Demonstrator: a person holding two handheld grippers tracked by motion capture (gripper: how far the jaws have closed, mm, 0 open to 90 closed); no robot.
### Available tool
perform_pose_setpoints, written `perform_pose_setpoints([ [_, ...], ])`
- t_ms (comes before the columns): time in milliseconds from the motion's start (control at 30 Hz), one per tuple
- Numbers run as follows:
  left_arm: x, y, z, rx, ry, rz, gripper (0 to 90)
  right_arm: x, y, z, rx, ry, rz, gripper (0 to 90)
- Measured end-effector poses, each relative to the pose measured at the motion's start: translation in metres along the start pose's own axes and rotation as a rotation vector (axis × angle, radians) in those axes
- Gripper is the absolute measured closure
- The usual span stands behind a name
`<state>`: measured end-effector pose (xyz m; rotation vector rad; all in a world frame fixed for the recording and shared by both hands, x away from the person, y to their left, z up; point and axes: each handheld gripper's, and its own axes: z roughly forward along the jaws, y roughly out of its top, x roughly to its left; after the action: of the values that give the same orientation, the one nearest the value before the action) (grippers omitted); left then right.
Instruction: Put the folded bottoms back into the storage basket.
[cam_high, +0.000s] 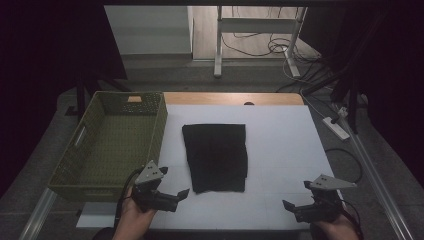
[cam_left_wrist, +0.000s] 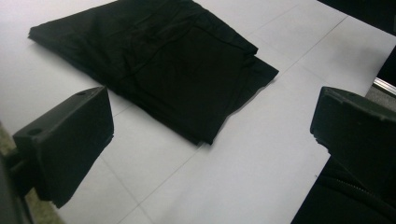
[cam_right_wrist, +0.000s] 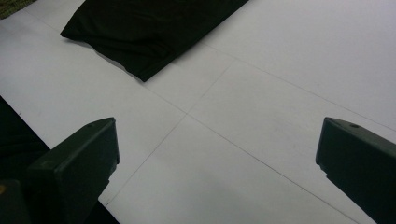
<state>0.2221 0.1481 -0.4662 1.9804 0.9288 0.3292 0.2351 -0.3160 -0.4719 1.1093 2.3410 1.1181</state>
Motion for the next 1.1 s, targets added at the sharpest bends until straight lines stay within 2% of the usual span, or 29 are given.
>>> perform_pose_setpoints([
  [33, -0.001, 0.0, 0.005, 0.0, -0.013, 0.001, 0.0, 0.0, 0.0, 0.0, 0.0, 0.0, 0.0, 0.4],
  [233, -0.003, 0.002, 0.018, 0.003, -0.031, 0.017, 0.0, 0.0, 0.0, 0.0, 0.0, 0.0, -0.002, 0.4],
  [400, -0.004, 0.004, 0.027, -0.002, -0.036, 0.034, 0.0, 0.0, 0.0, 0.0, -0.007, 0.005, 0.0, 0.4],
  [500, -0.003, 0.006, 0.035, 0.015, -0.035, 0.041, 0.0, 0.0, 0.0, 0.0, -0.008, 0.005, -0.002, 0.4],
  [700, 0.004, 0.008, 0.048, 0.053, -0.029, 0.044, 0.0, 0.001, 0.0, 0.0, -0.004, 0.001, -0.005, 0.4],
  [833, 0.009, 0.009, 0.056, 0.054, -0.043, 0.059, 0.0, 0.0, 0.0, 0.0, -0.005, 0.003, -0.011, 0.4],
  [1100, 0.02, 0.014, 0.067, 0.062, -0.033, 0.031, 0.0, 0.001, 0.0, 0.0, -0.003, 0.003, -0.012, 0.4],
])
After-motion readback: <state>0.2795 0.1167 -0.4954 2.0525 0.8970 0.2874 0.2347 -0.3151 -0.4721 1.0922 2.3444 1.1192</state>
